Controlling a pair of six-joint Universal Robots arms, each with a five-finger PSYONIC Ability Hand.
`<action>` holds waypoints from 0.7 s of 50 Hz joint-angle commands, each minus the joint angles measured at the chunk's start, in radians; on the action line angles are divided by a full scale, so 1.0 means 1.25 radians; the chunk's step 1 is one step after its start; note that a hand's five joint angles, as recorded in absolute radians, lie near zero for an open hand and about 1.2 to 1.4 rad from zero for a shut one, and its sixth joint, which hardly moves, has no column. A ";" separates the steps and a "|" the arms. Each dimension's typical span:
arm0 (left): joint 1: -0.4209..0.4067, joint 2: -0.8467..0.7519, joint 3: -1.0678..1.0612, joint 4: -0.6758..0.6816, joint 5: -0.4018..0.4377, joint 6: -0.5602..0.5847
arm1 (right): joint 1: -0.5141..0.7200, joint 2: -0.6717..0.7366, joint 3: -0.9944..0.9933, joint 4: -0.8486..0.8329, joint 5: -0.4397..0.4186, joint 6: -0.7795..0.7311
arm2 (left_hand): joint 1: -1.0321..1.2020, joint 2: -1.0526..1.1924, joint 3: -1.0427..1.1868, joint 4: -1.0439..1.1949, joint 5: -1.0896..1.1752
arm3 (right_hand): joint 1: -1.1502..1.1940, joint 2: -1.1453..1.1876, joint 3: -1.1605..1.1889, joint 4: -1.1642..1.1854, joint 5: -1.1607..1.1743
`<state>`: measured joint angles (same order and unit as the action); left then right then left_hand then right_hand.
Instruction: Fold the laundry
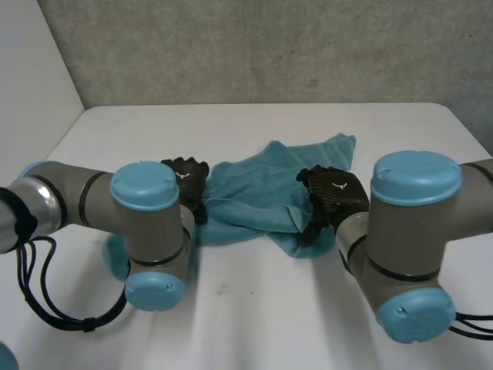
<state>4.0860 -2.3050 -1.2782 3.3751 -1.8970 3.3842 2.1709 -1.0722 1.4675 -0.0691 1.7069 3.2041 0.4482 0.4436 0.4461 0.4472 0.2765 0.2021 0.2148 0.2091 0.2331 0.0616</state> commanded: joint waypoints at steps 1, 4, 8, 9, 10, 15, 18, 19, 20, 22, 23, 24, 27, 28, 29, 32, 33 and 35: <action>0.041 -0.004 -0.029 0.000 -0.002 0.079 | 0.025 0.100 -0.090 0.009 0.042 0.037 | 0.263 0.266 0.264 0.263 0.260 | -0.022 -0.032 -0.028 -0.047 -0.049; 0.052 0.002 -0.046 0.000 -0.002 0.083 | 0.034 0.154 -0.136 0.010 0.073 0.034 | 0.322 0.325 0.323 0.323 0.319 | -0.022 -0.032 -0.028 -0.047 -0.049; 0.065 0.026 -0.073 -0.002 -0.003 0.087 | 0.037 0.219 -0.193 0.012 0.124 0.027 | 0.404 0.407 0.405 0.405 0.401 | -0.022 -0.032 -0.028 -0.047 -0.049; 0.065 0.027 -0.073 -0.002 -0.003 0.087 | 0.037 0.232 -0.202 0.014 0.134 0.026 | 0.404 0.408 0.406 0.405 0.402 | -0.022 -0.032 -0.028 -0.047 -0.049; 0.065 0.031 -0.078 -0.002 -0.003 0.087 | 0.037 0.240 -0.209 0.016 0.144 0.024 | 0.418 0.422 0.420 0.419 0.416 | -0.022 -0.032 -0.028 -0.047 -0.049; 0.069 0.060 -0.110 0.001 -0.002 0.088 | 0.037 0.259 -0.219 0.007 0.206 0.002 | 0.585 0.588 0.586 0.586 0.582 | 0.012 0.001 0.006 -0.013 -0.016; 0.072 0.071 -0.125 0.000 0.000 0.088 | 0.037 0.252 -0.209 -0.033 0.249 -0.005 | 0.704 0.708 0.706 0.705 0.702 | 0.464 0.454 0.458 0.439 0.437; 0.073 0.074 -0.127 -0.002 0.000 0.088 | 0.037 0.245 -0.205 -0.044 0.252 -0.007 | 0.737 0.741 0.739 0.738 0.735 | 0.616 0.606 0.611 0.592 0.589; 0.074 0.079 -0.129 -0.003 0.000 0.088 | 0.030 0.225 -0.194 -0.062 0.252 -0.016 | 0.758 0.762 0.760 0.759 0.756 | 0.925 0.915 0.919 0.900 0.898; 0.076 0.094 -0.135 -0.005 0.001 0.089 | 0.024 0.193 -0.175 -0.080 0.249 -0.034 | 0.758 0.762 0.760 0.759 0.756 | 0.955 0.945 0.950 0.930 0.928; 0.076 0.101 -0.135 -0.005 0.002 0.088 | 0.024 0.174 -0.165 -0.088 0.247 -0.046 | 0.758 0.762 0.760 0.759 0.756 | 0.955 0.945 0.950 0.930 0.928; 0.078 0.118 -0.138 -0.006 0.003 0.088 | 0.024 0.155 -0.157 -0.097 0.243 -0.062 | 0.758 0.762 0.760 0.759 0.756 | 0.955 0.945 0.950 0.930 0.928; 0.083 0.157 -0.149 -0.008 0.009 0.089 | 0.021 0.071 -0.125 -0.125 0.199 -0.138 | 0.758 0.762 0.760 0.759 0.756 | 0.955 0.945 0.950 0.930 0.928; 0.085 0.187 -0.157 -0.006 0.011 0.088 | 0.016 0.049 -0.116 -0.130 0.183 -0.157 | 0.758 0.762 0.760 0.759 0.756 | 0.955 0.945 0.950 0.930 0.928; 0.085 0.202 -0.160 -0.006 0.011 0.088 | -0.003 0.009 -0.105 -0.131 0.150 -0.198 | 0.758 0.762 0.760 0.759 0.756 | 0.955 0.945 0.950 0.930 0.928; 0.086 0.247 -0.168 -0.009 0.016 0.094 | -0.045 -0.073 -0.097 -0.109 0.074 -0.291 | 0.758 0.762 0.760 0.759 0.756 | 0.955 0.945 0.950 0.930 0.928; 0.088 0.269 -0.169 -0.015 0.023 0.108 | -0.054 -0.093 -0.097 -0.099 0.052 -0.317 | 0.758 0.762 0.760 0.759 0.756 | 0.955 0.945 0.950 0.930 0.928; 0.094 0.290 -0.173 -0.031 0.038 0.132 | -0.068 -0.138 -0.099 -0.038 -0.007 -0.398 | 0.758 0.762 0.760 0.759 0.756 | 0.955 0.945 0.950 0.930 0.928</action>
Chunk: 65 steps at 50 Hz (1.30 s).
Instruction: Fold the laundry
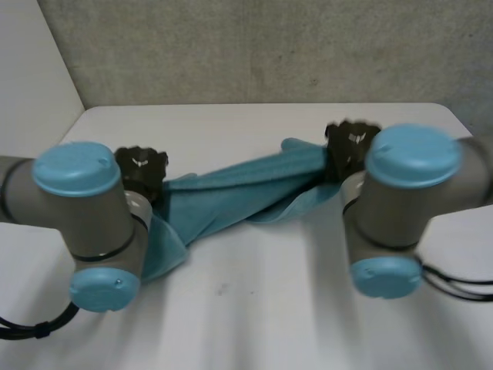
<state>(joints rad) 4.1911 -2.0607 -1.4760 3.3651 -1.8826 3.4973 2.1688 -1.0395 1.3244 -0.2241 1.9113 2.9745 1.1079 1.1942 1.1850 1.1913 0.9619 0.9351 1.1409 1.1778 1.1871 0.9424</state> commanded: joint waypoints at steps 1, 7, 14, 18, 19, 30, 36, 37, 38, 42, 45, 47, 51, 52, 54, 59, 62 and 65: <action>0.013 0.105 -0.018 -0.031 0.035 0.055 | -0.066 -0.165 0.016 0.086 -0.171 -0.215 | 0.231 0.162 0.169 0.164 0.208 | 0.369 0.204 0.175 0.167 0.223; 0.055 0.129 -0.052 -0.142 0.133 0.171 | -0.095 -0.205 -0.008 0.381 -0.244 -0.386 | 0.231 0.162 0.169 0.164 0.208 | 0.369 0.204 0.175 0.167 0.223; 0.067 0.078 -0.071 -0.263 0.173 0.237 | -0.100 -0.164 0.002 0.596 -0.272 -0.496 | 0.231 0.162 0.169 0.164 0.208 | 0.369 0.204 0.175 0.167 0.223; 0.067 -0.002 -0.043 -0.262 0.172 0.244 | -0.104 -0.089 -0.021 0.586 -0.310 -0.511 | 0.231 0.162 0.169 0.164 0.208 | 0.369 0.204 0.175 0.167 0.223; 0.067 -0.037 -0.010 -0.257 0.171 0.247 | -0.105 -0.074 -0.033 0.577 -0.312 -0.511 | 0.231 0.162 0.169 0.164 0.208 | 0.369 0.204 0.175 0.167 0.223; 0.071 -0.071 0.374 0.013 0.161 0.309 | -0.116 0.039 -0.428 0.283 -0.210 -0.493 | 0.231 0.162 0.169 0.164 0.208 | 0.369 0.204 0.175 0.167 0.223; 0.084 0.016 0.359 0.316 0.164 0.390 | -0.112 -0.057 -0.441 0.036 -0.205 -0.495 | 0.231 0.162 0.169 0.164 0.208 | 0.369 0.204 0.175 0.167 0.223; 0.084 0.016 0.359 0.316 0.164 0.390 | -0.111 -0.057 -0.441 0.036 -0.205 -0.495 | 0.231 0.162 0.169 0.164 0.208 | 0.369 0.204 0.175 0.167 0.223; 0.098 0.032 0.325 0.322 0.165 0.394 | -0.116 -0.092 -0.400 0.050 -0.241 -0.502 | 0.231 0.162 0.169 0.164 0.208 | 0.369 0.204 0.175 0.167 0.223; 0.109 0.039 0.269 0.288 0.166 0.392 | -0.121 -0.099 -0.352 0.120 -0.313 -0.509 | 0.231 0.162 0.169 0.164 0.208 | 0.369 0.204 0.175 0.167 0.223; 0.109 0.036 0.220 0.261 0.167 0.388 | -0.140 -0.082 -0.331 0.239 -0.367 -0.508 | 0.231 0.162 0.169 0.164 0.208 | 0.369 0.204 0.175 0.167 0.223; 0.110 0.032 0.129 0.236 0.176 0.384 | -0.153 -0.052 -0.313 0.348 -0.400 -0.511 | 0.231 0.162 0.169 0.164 0.208 | 0.369 0.204 0.175 0.167 0.223; 0.108 0.023 0.018 0.226 0.189 0.384 | -0.165 -0.015 -0.308 0.475 -0.423 -0.515 | 0.231 0.162 0.169 0.164 0.208 | 0.369 0.204 0.175 0.167 0.223; 0.108 0.023 0.017 0.226 0.189 0.384 | -0.172 0.015 -0.304 0.560 -0.438 -0.530 | 0.231 0.162 0.169 0.164 0.208 | 0.369 0.204 0.175 0.167 0.223; 0.108 0.015 -0.036 0.226 0.197 0.386 | -0.178 0.047 -0.306 0.634 -0.448 -0.559 | 0.231 0.162 0.169 0.164 0.208 | 0.369 0.204 0.175 0.167 0.223; 0.104 -0.012 -0.102 0.226 0.202 0.389 | -0.207 0.134 -0.322 0.648 -0.436 -0.631 | 0.231 0.162 0.169 0.164 0.208 | 0.369 0.204 0.175 0.167 0.223; 0.104 -0.024 -0.118 0.227 0.200 0.387 | -0.205 0.137 -0.306 0.586 -0.426 -0.615 | 0.231 0.162 0.169 0.164 0.208 | 0.340 0.175 0.145 0.138 0.194; 0.103 -0.029 -0.120 0.227 0.199 0.386 | -0.208 0.137 -0.266 0.490 -0.411 -0.575 | 0.231 0.162 0.169 0.164 0.208 | 0.025 -0.139 -0.169 -0.176 -0.120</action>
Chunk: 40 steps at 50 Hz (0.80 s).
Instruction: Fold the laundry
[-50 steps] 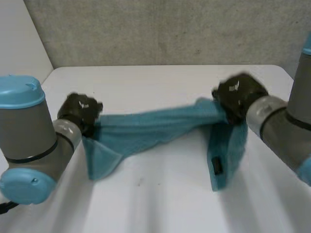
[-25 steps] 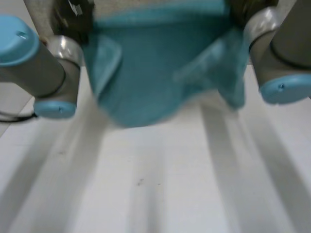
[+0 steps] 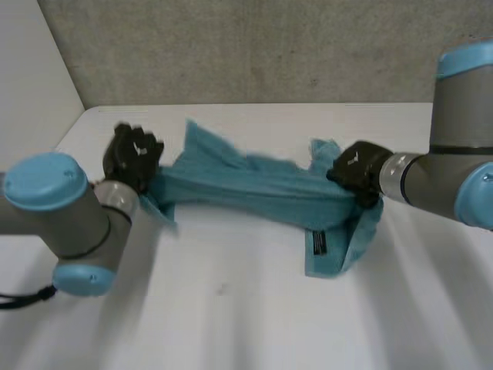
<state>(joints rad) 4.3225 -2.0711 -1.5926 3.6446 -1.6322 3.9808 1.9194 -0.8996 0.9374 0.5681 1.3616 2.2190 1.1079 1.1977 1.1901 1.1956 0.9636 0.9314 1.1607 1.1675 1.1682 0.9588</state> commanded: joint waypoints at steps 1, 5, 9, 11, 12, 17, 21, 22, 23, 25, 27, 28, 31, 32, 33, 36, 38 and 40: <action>-0.002 -0.021 -0.027 0.004 -0.001 -0.003 | -0.009 0.018 0.074 -0.190 0.036 0.053 | 0.231 0.159 0.165 0.161 0.206 | -0.207 -0.391 -0.396 -0.397 -0.369; -0.004 -0.021 -0.027 0.004 -0.002 -0.004 | -0.008 -0.039 0.160 -0.297 0.058 0.129 | 0.231 0.159 0.165 0.161 0.206 | -0.426 -0.609 -0.614 -0.615 -0.587; -0.002 -0.021 -0.026 0.009 -0.005 -0.003 | -0.009 -0.101 0.245 -0.364 0.067 0.218 | 0.231 0.159 0.165 0.161 0.206 | -0.492 -0.675 -0.680 -0.681 -0.653; -0.001 -0.021 -0.022 0.011 -0.006 -0.003 | -0.010 -0.149 0.317 -0.402 0.072 0.293 | 0.231 0.159 0.165 0.161 0.206 | -0.489 -0.673 -0.678 -0.679 -0.651; 0.000 -0.021 -0.018 0.011 -0.007 -0.003 | -0.010 -0.167 0.343 -0.415 0.074 0.319 | 0.231 0.159 0.165 0.161 0.206 | -0.489 -0.673 -0.678 -0.679 -0.651; 0.005 -0.022 -0.014 0.012 -0.010 0.000 | -0.011 -0.280 0.486 -0.463 0.095 0.503 | 0.231 0.159 0.165 0.161 0.206 | -0.487 -0.670 -0.676 -0.676 -0.648; 0.006 -0.022 -0.013 0.012 -0.010 0.001 | -0.019 -0.326 0.561 -0.474 0.115 0.620 | 0.231 0.159 0.165 0.161 0.206 | -0.485 -0.668 -0.673 -0.674 -0.646; 0.006 -0.022 -0.014 0.012 -0.011 0.001 | -0.037 -0.353 0.623 -0.473 0.136 0.720 | 0.231 0.159 0.165 0.161 0.206 | -0.482 -0.666 -0.671 -0.672 -0.644; 0.006 -0.022 -0.014 0.012 -0.011 0.001 | -0.037 -0.353 0.623 -0.473 0.137 0.721 | 0.231 0.159 0.165 0.161 0.206 | -0.482 -0.666 -0.671 -0.672 -0.644; 0.006 -0.022 -0.013 0.012 -0.011 0.001 | -0.042 -0.358 0.638 -0.472 0.142 0.743 | 0.231 0.159 0.165 0.161 0.206 | -0.482 -0.666 -0.671 -0.672 -0.644; 0.008 -0.022 -0.011 0.014 -0.010 0.002 | -0.063 -0.375 0.687 -0.474 0.143 0.809 | 0.231 0.159 0.165 0.161 0.206 | -0.482 -0.666 -0.671 -0.672 -0.644; 0.008 -0.022 -0.011 0.014 -0.010 0.002 | -0.063 -0.375 0.687 -0.474 0.143 0.809 | 0.231 0.159 0.165 0.161 0.206 | -0.482 -0.666 -0.671 -0.672 -0.644; 0.011 -0.022 -0.002 0.012 -0.010 0.001 | -0.078 -0.414 0.713 -0.469 0.132 0.851 | 0.231 0.159 0.165 0.161 0.206 | -0.442 -0.626 -0.631 -0.632 -0.604; 0.011 -0.022 -0.002 0.012 -0.010 0.001 | -0.080 -0.420 0.714 -0.468 0.132 0.851 | 0.231 0.159 0.165 0.161 0.206 | -0.431 -0.614 -0.619 -0.620 -0.592; 0.022 -0.023 0.005 0.012 -0.011 0.001 | -0.083 -0.425 0.717 -0.466 0.132 0.850 | 0.231 0.159 0.165 0.161 0.206 | -0.428 -0.612 -0.617 -0.618 -0.590; 0.036 -0.023 0.008 0.012 -0.012 0.001 | -0.086 -0.430 0.730 -0.456 0.127 0.846 | 0.231 0.159 0.165 0.161 0.206 | -0.407 -0.591 -0.596 -0.597 -0.569; 0.043 -0.023 0.009 0.012 -0.012 0.001 | -0.086 -0.431 0.753 -0.443 0.115 0.814 | 0.231 0.159 0.165 0.161 0.206 | -0.377 -0.560 -0.565 -0.566 -0.538; 0.050 -0.023 0.010 0.012 -0.012 0.000 | -0.086 -0.429 0.774 -0.446 0.108 0.774 | 0.231 0.159 0.165 0.161 0.206 | -0.360 -0.544 -0.549 -0.550 -0.522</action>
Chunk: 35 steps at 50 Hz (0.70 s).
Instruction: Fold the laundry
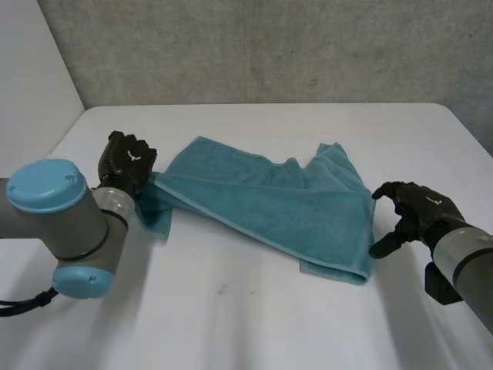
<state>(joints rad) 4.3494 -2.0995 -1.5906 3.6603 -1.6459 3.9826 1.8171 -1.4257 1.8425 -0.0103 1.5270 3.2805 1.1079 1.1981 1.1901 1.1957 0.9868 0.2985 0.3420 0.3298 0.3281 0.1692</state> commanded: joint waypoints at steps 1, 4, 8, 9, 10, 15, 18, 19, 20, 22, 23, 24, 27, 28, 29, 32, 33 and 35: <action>0.033 -0.002 0.008 0.000 -0.001 -0.003 | -0.004 -0.008 0.057 0.014 -0.026 -0.090 | 0.231 0.158 0.165 0.160 0.188 | 0.156 0.121 0.131 0.132 0.119; 0.034 -0.002 0.008 0.000 0.000 -0.003 | -0.002 -0.007 0.080 0.005 -0.030 -0.126 | 0.231 0.158 0.165 0.160 0.188 | 0.167 0.133 0.142 0.144 0.131; 0.034 -0.002 0.006 0.000 0.000 -0.003 | 0.008 0.002 0.096 -0.037 -0.050 -0.149 | 0.231 0.158 0.165 0.160 0.188 | 0.207 0.172 0.182 0.184 0.171; 0.034 -0.002 0.006 0.000 0.000 -0.003 | 0.008 0.008 0.097 -0.048 -0.053 -0.153 | 0.231 0.158 0.165 0.160 0.188 | 0.212 0.177 0.187 0.188 0.176; 0.034 -0.002 0.002 0.000 0.000 -0.003 | 0.008 0.031 0.094 -0.076 -0.062 -0.155 | 0.231 0.158 0.165 0.160 0.188 | 0.249 0.214 0.224 0.226 0.213; 0.033 -0.002 -0.001 -0.001 0.000 -0.003 | 0.015 0.085 0.078 -0.106 -0.064 -0.157 | 0.231 0.158 0.165 0.160 0.188 | 0.285 0.250 0.260 0.261 0.249; 0.033 0.000 -0.004 -0.001 0.000 -0.003 | 0.030 0.116 0.059 -0.121 -0.062 -0.159 | 0.231 0.158 0.165 0.160 0.188 | 0.297 0.262 0.271 0.273 0.260; 0.033 0.000 -0.004 -0.001 0.000 -0.003 | 0.030 0.116 0.059 -0.121 -0.062 -0.159 | 0.231 0.158 0.165 0.160 0.188 | 0.297 0.262 0.272 0.273 0.260; 0.033 0.000 -0.004 -0.001 0.000 -0.003 | 0.035 0.122 0.054 -0.124 -0.061 -0.159 | 0.231 0.158 0.165 0.160 0.188 | 0.304 0.269 0.278 0.280 0.267; 0.033 -0.002 -0.005 -0.001 0.000 -0.004 | 0.052 0.149 0.035 -0.134 -0.058 -0.160 | 0.231 0.158 0.165 0.160 0.188 | 0.325 0.290 0.300 0.301 0.289; 0.033 -0.002 -0.006 -0.001 0.001 -0.004 | 0.055 0.156 0.031 -0.135 -0.058 -0.159 | 0.231 0.158 0.165 0.160 0.188 | 0.329 0.295 0.304 0.306 0.293; 0.033 0.000 -0.006 -0.001 0.000 -0.004 | 0.056 0.171 0.023 -0.137 -0.057 -0.159 | 0.231 0.158 0.165 0.160 0.188 | 0.329 0.295 0.304 0.306 0.293; 0.033 -0.002 -0.006 -0.001 0.000 -0.004 | 0.061 0.194 0.011 -0.138 -0.057 -0.160 | 0.231 0.158 0.165 0.160 0.188 | 0.332 0.297 0.307 0.308 0.296; 0.033 0.000 -0.006 -0.001 0.000 -0.004 | 0.061 0.198 0.010 -0.139 -0.057 -0.160 | 0.231 0.158 0.165 0.160 0.188 | 0.332 0.297 0.307 0.308 0.296; 0.033 0.000 -0.006 -0.001 0.000 -0.004 | 0.062 0.205 0.007 -0.141 -0.057 -0.159 | 0.231 0.158 0.165 0.160 0.188 | 0.332 0.297 0.307 0.308 0.296; 0.033 -0.002 -0.006 -0.001 0.001 -0.004 | 0.062 0.212 0.006 -0.145 -0.056 -0.160 | 0.231 0.158 0.165 0.160 0.188 | 0.332 0.297 0.307 0.308 0.296; 0.033 -0.002 -0.006 -0.001 0.001 -0.004 | 0.063 0.214 0.005 -0.149 -0.056 -0.160 | 0.231 0.158 0.165 0.160 0.188 | 0.336 0.302 0.311 0.313 0.300; 0.033 -0.003 -0.006 -0.001 0.001 -0.004 | 0.064 0.218 0.002 -0.154 -0.056 -0.160 | 0.231 0.158 0.165 0.160 0.188 | 0.385 0.351 0.360 0.362 0.349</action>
<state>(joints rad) 4.3902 -2.1010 -1.5985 3.6585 -1.6453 3.9776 1.8959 -1.1677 1.8502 -0.1904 1.4564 3.0812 1.1079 1.1981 1.1901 1.1961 0.9868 0.5248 0.6094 0.6183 0.6157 0.4150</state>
